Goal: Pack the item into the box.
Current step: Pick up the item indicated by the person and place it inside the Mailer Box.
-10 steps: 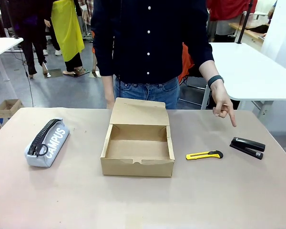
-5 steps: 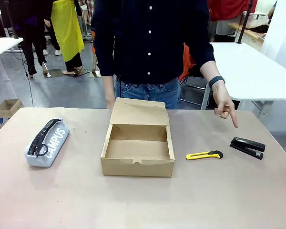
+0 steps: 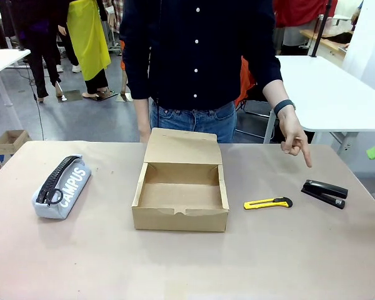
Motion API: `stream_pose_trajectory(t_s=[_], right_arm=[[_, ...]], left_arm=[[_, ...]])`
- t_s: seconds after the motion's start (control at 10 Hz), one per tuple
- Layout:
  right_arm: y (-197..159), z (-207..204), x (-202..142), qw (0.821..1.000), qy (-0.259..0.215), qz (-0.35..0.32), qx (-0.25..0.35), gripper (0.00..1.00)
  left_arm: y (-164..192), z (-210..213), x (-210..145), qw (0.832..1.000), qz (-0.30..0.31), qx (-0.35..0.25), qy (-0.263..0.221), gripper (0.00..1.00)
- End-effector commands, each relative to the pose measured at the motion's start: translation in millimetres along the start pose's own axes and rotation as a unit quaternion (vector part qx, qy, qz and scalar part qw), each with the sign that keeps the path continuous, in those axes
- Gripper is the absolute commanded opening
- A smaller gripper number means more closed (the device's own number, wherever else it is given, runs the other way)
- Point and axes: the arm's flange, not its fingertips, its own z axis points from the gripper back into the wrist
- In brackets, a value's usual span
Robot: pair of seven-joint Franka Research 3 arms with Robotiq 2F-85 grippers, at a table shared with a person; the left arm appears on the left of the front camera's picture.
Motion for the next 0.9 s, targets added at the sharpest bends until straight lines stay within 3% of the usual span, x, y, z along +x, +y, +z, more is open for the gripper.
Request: stream_pose_trajectory(t_s=[0.0, 0.5, 0.8], right_arm=[[12, -25, -14, 0.993, -0.032, 0.103, -0.048, 1.00], [60, -67, 28, 0.964, 0.089, 0.213, -0.130, 1.00], [60, -77, 57, 0.957, 0.166, 0.208, -0.115, 1.00]], left_arm=[[-1, 0, 0, 1.000, -0.012, -0.011, -0.008, 1.00], [-1, 0, 0, 1.000, -0.012, -0.011, -0.008, 1.00], [-1, 0, 0, 1.000, -0.012, -0.011, -0.008, 1.00]])
